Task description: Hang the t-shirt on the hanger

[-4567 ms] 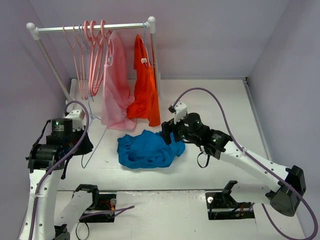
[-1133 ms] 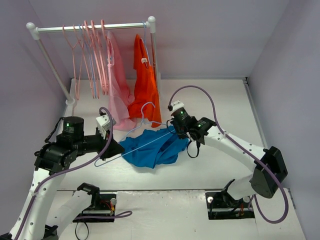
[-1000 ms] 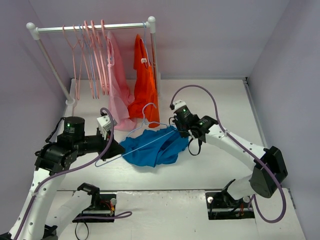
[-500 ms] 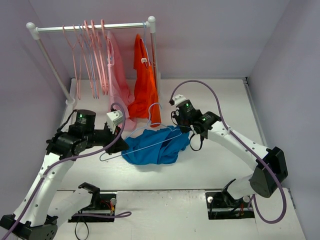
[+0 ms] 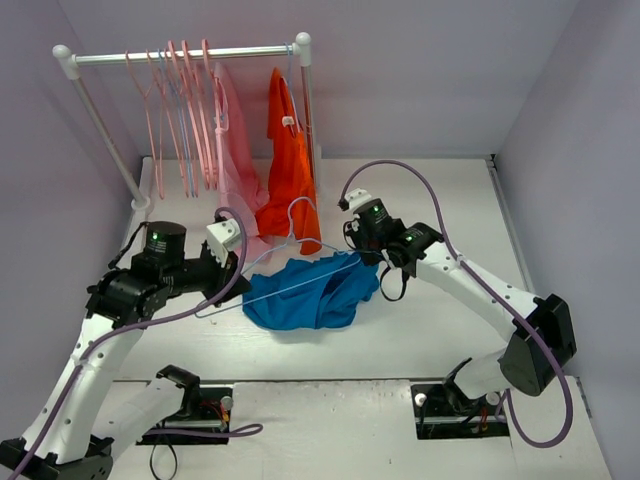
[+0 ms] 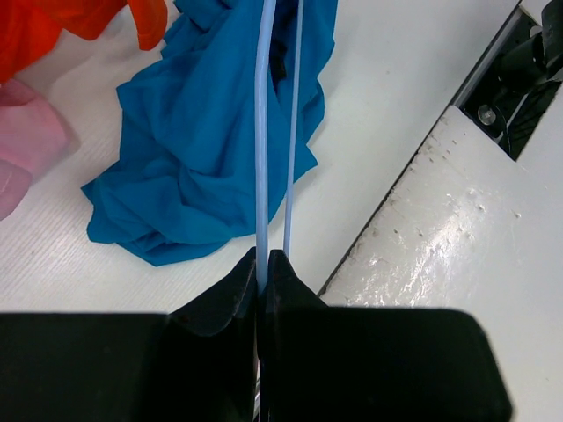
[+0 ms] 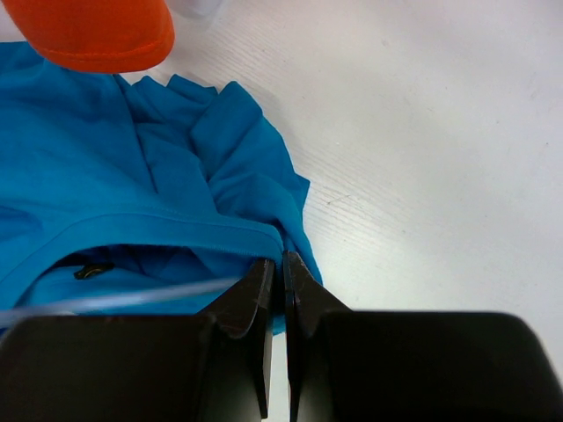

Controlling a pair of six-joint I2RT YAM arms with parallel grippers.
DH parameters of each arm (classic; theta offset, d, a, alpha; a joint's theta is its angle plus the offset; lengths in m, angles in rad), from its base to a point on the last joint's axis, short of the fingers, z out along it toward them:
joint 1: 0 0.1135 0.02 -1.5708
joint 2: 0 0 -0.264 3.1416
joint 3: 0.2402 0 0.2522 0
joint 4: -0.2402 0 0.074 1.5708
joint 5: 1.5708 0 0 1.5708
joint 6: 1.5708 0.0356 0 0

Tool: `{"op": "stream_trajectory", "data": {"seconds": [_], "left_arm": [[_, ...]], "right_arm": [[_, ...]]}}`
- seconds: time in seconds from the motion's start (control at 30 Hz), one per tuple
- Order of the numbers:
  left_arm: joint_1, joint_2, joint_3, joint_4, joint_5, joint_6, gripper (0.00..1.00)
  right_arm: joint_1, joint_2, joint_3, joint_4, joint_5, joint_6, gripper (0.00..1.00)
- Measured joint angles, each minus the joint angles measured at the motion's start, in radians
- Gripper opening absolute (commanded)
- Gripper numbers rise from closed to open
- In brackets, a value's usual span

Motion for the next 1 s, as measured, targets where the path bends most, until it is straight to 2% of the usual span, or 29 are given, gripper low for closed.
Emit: {"op": "stream_trajectory", "data": {"seconds": [0.23, 0.63, 1.0], "left_arm": [[0.0, -0.017, 0.0, -0.006, -0.041, 0.021, 0.0], [-0.027, 0.047, 0.0, 0.003, -0.008, 0.029, 0.0], [-0.035, 0.052, -0.087, 0.236, 0.109, -0.012, 0.0]], "right_arm": [[-0.009, -0.006, 0.0, 0.0, -0.003, 0.0, 0.0], [-0.009, -0.015, 0.006, -0.003, -0.035, -0.016, 0.0], [-0.009, -0.057, 0.134, -0.021, -0.092, -0.066, 0.01]]}}
